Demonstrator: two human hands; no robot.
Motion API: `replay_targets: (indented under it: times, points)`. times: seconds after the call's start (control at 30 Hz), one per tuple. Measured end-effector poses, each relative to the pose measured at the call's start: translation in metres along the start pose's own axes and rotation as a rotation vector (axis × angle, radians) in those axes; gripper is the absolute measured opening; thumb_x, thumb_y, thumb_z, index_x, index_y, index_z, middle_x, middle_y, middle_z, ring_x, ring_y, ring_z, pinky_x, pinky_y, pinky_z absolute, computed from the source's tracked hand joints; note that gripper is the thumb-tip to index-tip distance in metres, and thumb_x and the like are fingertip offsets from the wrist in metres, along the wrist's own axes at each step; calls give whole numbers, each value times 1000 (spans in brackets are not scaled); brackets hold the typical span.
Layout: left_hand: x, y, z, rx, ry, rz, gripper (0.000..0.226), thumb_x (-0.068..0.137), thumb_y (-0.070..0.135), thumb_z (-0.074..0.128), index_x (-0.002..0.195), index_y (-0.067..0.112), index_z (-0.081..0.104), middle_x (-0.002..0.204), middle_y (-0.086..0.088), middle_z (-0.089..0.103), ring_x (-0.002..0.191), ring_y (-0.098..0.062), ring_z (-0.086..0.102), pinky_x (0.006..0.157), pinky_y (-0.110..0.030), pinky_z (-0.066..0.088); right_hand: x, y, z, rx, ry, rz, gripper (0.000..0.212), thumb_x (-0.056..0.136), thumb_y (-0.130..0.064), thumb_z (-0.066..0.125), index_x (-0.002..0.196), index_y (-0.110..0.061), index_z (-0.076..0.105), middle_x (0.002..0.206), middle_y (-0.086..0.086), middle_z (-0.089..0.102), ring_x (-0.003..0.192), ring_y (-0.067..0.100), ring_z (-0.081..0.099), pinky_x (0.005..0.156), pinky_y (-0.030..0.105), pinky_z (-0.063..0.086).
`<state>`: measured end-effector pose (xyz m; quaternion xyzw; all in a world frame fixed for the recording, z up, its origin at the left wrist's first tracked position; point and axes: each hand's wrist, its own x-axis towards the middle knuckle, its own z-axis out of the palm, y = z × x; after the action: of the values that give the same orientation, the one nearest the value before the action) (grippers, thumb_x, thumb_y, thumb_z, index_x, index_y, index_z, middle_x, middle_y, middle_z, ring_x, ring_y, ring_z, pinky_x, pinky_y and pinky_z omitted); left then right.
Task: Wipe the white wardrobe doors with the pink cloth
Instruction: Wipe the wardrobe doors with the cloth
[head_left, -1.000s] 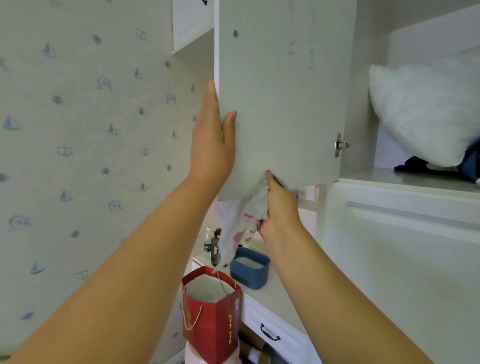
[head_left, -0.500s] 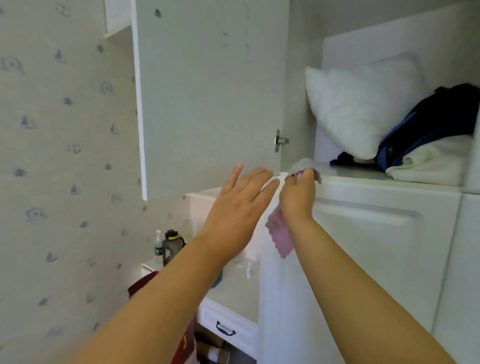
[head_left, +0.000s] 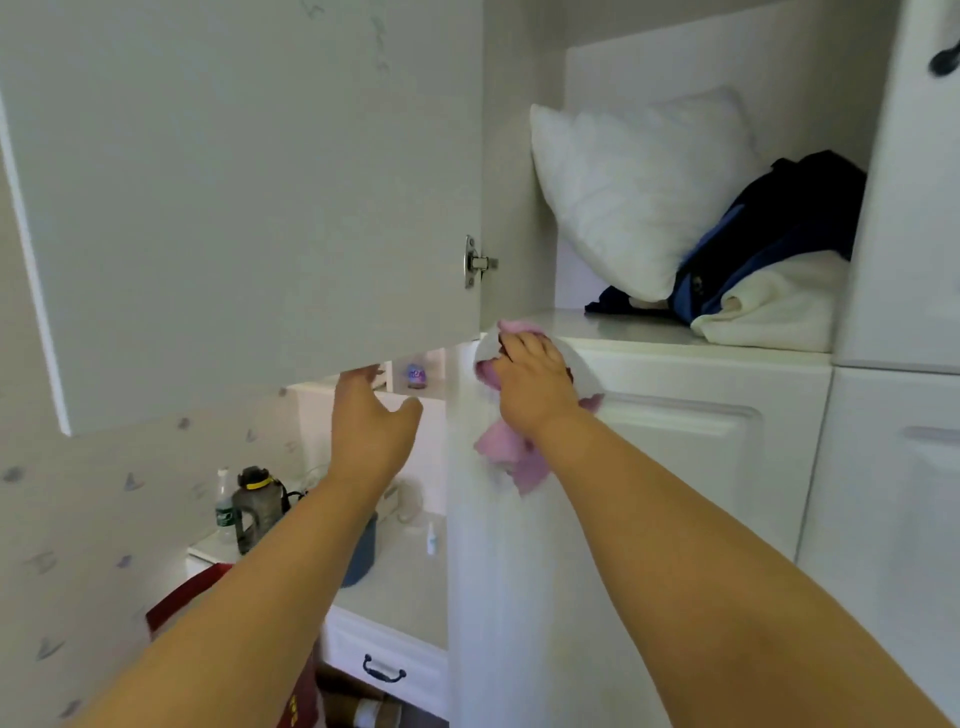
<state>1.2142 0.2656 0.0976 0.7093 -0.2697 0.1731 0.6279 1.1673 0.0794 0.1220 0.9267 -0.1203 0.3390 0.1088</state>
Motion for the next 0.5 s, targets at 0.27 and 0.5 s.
replay_targets:
  times: [0.27, 0.5]
  points:
    - [4, -1, 8, -302, -170, 1, 79, 90, -18, 54, 147, 29, 25, 133, 18, 49, 133, -5, 43, 116, -32, 33, -47, 60, -9, 8, 235, 227, 69, 81, 3, 59, 148, -3, 41, 155, 10, 39, 141, 31, 34, 122, 35, 21]
    - [-7, 8, 11, -338, -173, 7, 83, 87, -26, 44, 137, 37, 24, 125, 25, 49, 121, 2, 47, 105, -19, 37, -92, 99, -26, 163, 336, 452, 61, 89, 9, 54, 148, 4, 38, 154, 18, 38, 144, 36, 30, 122, 38, 20]
